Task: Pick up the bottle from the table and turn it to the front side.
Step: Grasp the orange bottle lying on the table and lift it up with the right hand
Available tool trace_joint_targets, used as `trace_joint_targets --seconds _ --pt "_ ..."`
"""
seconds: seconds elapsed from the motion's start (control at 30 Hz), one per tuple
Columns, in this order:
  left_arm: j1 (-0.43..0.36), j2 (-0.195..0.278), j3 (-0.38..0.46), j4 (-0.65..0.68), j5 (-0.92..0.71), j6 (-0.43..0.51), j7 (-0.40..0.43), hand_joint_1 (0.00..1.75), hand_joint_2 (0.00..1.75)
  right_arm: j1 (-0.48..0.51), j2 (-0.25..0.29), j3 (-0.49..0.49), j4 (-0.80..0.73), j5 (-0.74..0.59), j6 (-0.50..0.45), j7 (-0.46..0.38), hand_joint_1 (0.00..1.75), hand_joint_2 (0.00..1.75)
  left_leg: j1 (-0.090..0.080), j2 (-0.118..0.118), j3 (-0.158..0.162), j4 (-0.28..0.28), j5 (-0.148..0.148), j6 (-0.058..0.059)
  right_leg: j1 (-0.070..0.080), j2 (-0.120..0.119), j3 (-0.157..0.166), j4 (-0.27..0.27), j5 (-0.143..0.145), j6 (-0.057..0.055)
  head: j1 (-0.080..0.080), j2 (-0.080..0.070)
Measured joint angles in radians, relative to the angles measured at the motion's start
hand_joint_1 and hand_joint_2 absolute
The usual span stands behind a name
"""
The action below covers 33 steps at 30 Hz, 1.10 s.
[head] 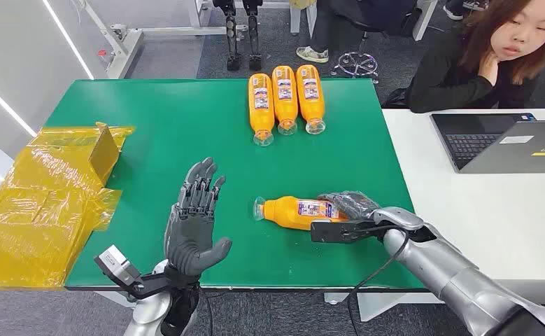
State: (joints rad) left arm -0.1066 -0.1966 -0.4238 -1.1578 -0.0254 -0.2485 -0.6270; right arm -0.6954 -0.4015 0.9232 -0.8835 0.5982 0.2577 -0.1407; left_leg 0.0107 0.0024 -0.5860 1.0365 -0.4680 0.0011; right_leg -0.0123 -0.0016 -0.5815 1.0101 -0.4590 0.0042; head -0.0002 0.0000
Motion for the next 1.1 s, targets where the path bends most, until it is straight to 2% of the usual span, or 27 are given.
trace_joint_targets --seconds 0.17,0.3,0.4,0.6,0.87,1.1 --pt "0.018 0.000 0.002 -0.018 -0.010 0.014 0.008 0.00 1.75 -0.023 0.005 -0.002 0.009 0.021 -0.022 -0.020 1.75 1.75 0.000 -0.001 -0.001 0.000 0.000 0.000 0.000 -0.002 -0.001 0.000 0.000 0.000 0.000 0.000" --pt "0.049 0.003 0.006 -0.041 -0.026 0.032 0.010 0.00 1.75 -0.024 0.006 -0.021 -0.001 0.053 -0.121 -0.028 1.75 1.75 0.000 -0.003 -0.003 0.000 0.001 0.000 0.000 -0.003 -0.002 0.000 0.000 0.000 0.000 0.000" --pt "0.068 0.003 0.014 -0.056 -0.038 0.043 0.009 0.00 1.75 -0.015 0.006 -0.055 -0.040 0.070 -0.172 -0.027 1.75 1.75 0.000 -0.003 -0.004 0.000 0.000 0.000 0.000 -0.003 -0.004 0.000 0.000 0.000 0.000 0.000" --pt "0.077 0.003 0.022 -0.066 -0.045 0.052 0.008 0.00 1.75 0.027 -0.016 -0.133 -0.147 0.092 -0.214 -0.008 1.75 1.75 0.000 -0.004 -0.006 0.000 0.000 0.000 0.000 -0.004 -0.006 0.000 0.000 0.000 0.000 0.000" --pt "0.083 0.003 0.022 -0.073 -0.048 0.061 0.014 0.00 1.75 0.247 -0.067 -0.285 -0.380 0.222 -0.333 0.028 1.75 1.75 0.000 -0.006 -0.008 0.000 0.000 0.000 0.000 -0.005 -0.007 0.000 -0.001 0.000 0.000 0.000" --pt "0.083 -0.003 0.022 -0.073 -0.051 0.058 0.020 0.00 1.75 0.497 -0.062 -0.380 -0.582 0.380 -0.522 0.010 1.75 1.75 0.000 -0.006 -0.009 -0.001 -0.001 0.000 0.000 -0.006 -0.007 0.000 -0.002 0.000 0.000 0.000"
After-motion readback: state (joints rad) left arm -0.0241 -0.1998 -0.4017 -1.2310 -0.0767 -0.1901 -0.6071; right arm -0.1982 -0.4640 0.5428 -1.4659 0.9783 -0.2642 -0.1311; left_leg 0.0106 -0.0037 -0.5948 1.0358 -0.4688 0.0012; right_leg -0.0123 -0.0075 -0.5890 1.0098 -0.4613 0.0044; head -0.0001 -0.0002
